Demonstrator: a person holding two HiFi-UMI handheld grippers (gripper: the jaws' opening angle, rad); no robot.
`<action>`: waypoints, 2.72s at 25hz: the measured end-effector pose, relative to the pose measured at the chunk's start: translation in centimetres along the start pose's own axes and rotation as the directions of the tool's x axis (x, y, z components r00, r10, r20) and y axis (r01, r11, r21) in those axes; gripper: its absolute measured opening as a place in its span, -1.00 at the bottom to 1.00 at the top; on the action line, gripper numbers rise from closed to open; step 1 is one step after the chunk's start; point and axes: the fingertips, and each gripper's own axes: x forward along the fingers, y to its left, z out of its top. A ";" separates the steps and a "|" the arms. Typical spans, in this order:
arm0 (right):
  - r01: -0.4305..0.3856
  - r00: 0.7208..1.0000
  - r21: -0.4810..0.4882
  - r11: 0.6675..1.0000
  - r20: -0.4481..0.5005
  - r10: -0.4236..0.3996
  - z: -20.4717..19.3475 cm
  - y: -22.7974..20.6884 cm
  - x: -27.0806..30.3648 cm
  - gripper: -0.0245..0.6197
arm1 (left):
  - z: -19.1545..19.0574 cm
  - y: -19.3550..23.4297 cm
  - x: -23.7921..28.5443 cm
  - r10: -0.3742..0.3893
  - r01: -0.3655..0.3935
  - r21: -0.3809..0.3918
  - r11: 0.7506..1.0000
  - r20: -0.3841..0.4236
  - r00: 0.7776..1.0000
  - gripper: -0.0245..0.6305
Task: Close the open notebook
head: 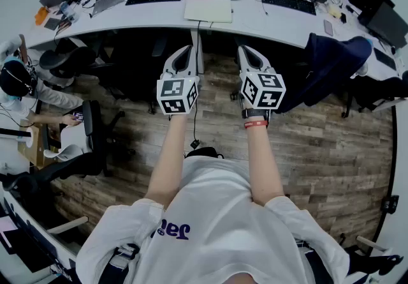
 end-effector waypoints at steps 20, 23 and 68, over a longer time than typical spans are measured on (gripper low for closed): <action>-0.051 0.996 -0.036 0.998 -0.079 0.049 -1.1 -2.1 19.3 -0.88 | -4.0 11.0 14.7 0.002 -0.005 -0.071 0.997 -0.034 0.999 -0.86; -0.051 0.996 -0.033 0.998 -0.081 0.048 -0.5 -2.3 23.0 -0.88 | -3.9 13.2 17.8 -0.016 0.013 -0.075 0.997 -0.044 0.999 -0.86; -0.088 0.960 0.035 0.995 -0.264 0.094 -5.8 -7.8 56.0 -0.88 | -20.9 33.1 43.0 -0.092 -0.060 -0.399 0.915 -0.353 0.931 -0.78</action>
